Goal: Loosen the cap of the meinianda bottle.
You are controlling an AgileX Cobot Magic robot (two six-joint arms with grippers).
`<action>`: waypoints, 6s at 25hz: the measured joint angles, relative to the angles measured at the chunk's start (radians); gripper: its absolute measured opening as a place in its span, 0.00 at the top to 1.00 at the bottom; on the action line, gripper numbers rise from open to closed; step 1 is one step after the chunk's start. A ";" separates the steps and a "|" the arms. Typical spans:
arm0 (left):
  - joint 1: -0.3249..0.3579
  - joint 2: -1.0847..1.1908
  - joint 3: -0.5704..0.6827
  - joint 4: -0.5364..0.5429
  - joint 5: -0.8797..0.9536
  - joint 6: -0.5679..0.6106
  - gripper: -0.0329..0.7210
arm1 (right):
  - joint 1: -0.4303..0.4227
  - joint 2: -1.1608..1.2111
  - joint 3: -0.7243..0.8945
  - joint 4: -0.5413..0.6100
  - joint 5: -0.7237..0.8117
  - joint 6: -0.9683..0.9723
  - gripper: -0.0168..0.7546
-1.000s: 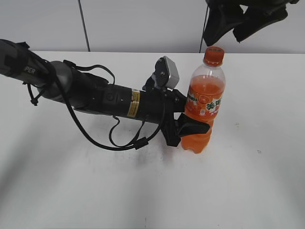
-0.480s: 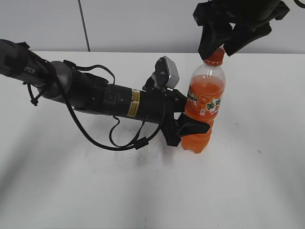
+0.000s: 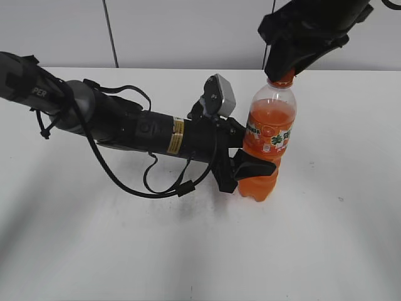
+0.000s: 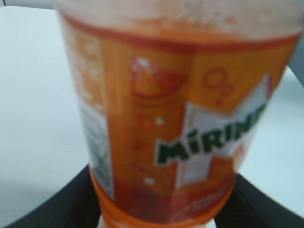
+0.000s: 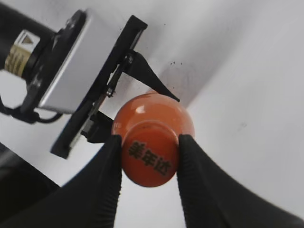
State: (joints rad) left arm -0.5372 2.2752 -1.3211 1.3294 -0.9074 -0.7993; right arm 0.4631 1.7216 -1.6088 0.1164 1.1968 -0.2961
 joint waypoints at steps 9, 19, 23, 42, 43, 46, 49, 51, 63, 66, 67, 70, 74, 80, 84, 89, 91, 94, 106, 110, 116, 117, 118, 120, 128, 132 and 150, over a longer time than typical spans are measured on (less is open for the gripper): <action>0.000 0.000 0.000 0.002 0.000 0.003 0.42 | 0.000 0.000 0.000 -0.021 0.001 -0.833 0.63; 0.000 0.000 0.000 0.001 0.000 0.003 0.42 | 0.000 -0.040 0.000 0.056 0.009 -0.830 0.30; 0.000 0.000 0.000 0.000 0.000 0.003 0.42 | 0.000 -0.088 0.000 0.064 0.010 -0.761 0.24; 0.000 0.000 0.000 0.000 0.000 0.002 0.42 | 0.000 -0.014 0.000 -0.004 -0.017 0.359 0.31; 0.000 0.000 0.000 0.000 0.000 0.002 0.42 | 0.000 -0.009 0.000 -0.004 -0.020 0.359 0.33; 0.000 0.000 0.000 0.000 0.000 0.002 0.42 | 0.000 -0.002 0.000 -0.004 -0.024 0.357 0.41; 0.000 0.000 0.000 0.000 0.000 0.002 0.42 | 0.000 -0.002 0.000 -0.005 -0.021 0.350 0.55; 0.000 0.000 0.000 -0.001 0.000 0.002 0.42 | 0.000 -0.002 0.000 -0.004 -0.016 0.324 0.63; 0.000 0.000 0.000 -0.009 0.004 -0.004 0.42 | 0.001 -0.002 0.000 -0.021 -0.052 -0.575 0.63; 0.001 0.000 0.000 -0.028 0.010 -0.020 0.42 | 0.001 -0.002 0.000 -0.035 -0.095 -0.696 0.64; 0.001 0.000 0.000 -0.030 0.013 -0.021 0.42 | 0.001 -0.002 0.000 -0.040 -0.100 -0.711 0.65; 0.001 0.000 0.000 -0.033 0.014 -0.023 0.42 | 0.001 -0.002 0.000 -0.042 -0.095 -0.728 0.65; 0.001 0.000 0.000 -0.022 0.013 -0.015 0.42 | 0.001 -0.003 -0.001 -0.026 -0.043 -0.730 0.62; 0.001 0.000 0.000 -0.009 0.006 -0.001 0.42 | 0.001 -0.021 0.000 0.036 0.008 -0.606 0.34; 0.001 0.000 0.000 -0.009 0.007 -0.001 0.42 | 0.001 -0.073 0.000 0.056 0.014 -0.318 0.25; 0.001 0.000 0.000 -0.009 0.007 -0.001 0.42 | 0.001 -0.087 0.000 -0.025 0.016 0.206 0.24; 0.001 0.000 0.000 -0.009 0.007 -0.001 0.42 | 0.001 -0.085 0.000 -0.044 0.015 0.285 0.25; 0.001 0.000 0.000 -0.009 0.007 -0.001 0.42 | 0.001 -0.077 0.000 -0.047 0.006 0.318 0.30; 0.001 0.000 0.000 -0.009 0.007 -0.001 0.42 | 0.001 -0.006 0.000 -0.040 -0.035 0.324 0.47; 0.001 0.000 0.000 -0.010 0.007 -0.001 0.42 | 0.001 -0.002 0.000 -0.025 -0.035 0.304 0.62; 0.001 0.000 0.000 -0.009 0.007 0.000 0.42 | 0.001 -0.002 0.000 -0.018 -0.017 0.167 0.63; 0.001 0.000 0.000 -0.008 0.007 0.001 0.42 | 0.001 -0.002 0.000 -0.017 -0.015 0.103 0.63; 0.001 0.000 0.000 -0.006 0.007 0.002 0.42 | 0.001 -0.002 0.000 -0.013 -0.013 0.003 0.63; 0.001 -0.001 0.000 -0.003 0.006 0.004 0.42 | 0.001 -0.002 -0.001 -0.014 -0.010 -0.224 0.63; 0.001 -0.001 0.000 0.000 0.006 0.008 0.42 | 0.001 -0.002 -0.001 -0.024 -0.004 -0.729 0.63; 0.001 -0.001 0.000 0.000 0.007 0.008 0.42 | 0.001 -0.003 -0.001 -0.025 -0.003 -0.736 0.60; 0.003 -0.001 0.000 -0.001 0.005 0.004 0.42 | 0.000 -0.136 0.000 -0.002 0.011 0.319 0.29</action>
State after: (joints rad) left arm -0.5344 2.2741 -1.3211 1.3282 -0.9022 -0.7957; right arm 0.4632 1.5852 -1.6090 0.1142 1.2078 0.0225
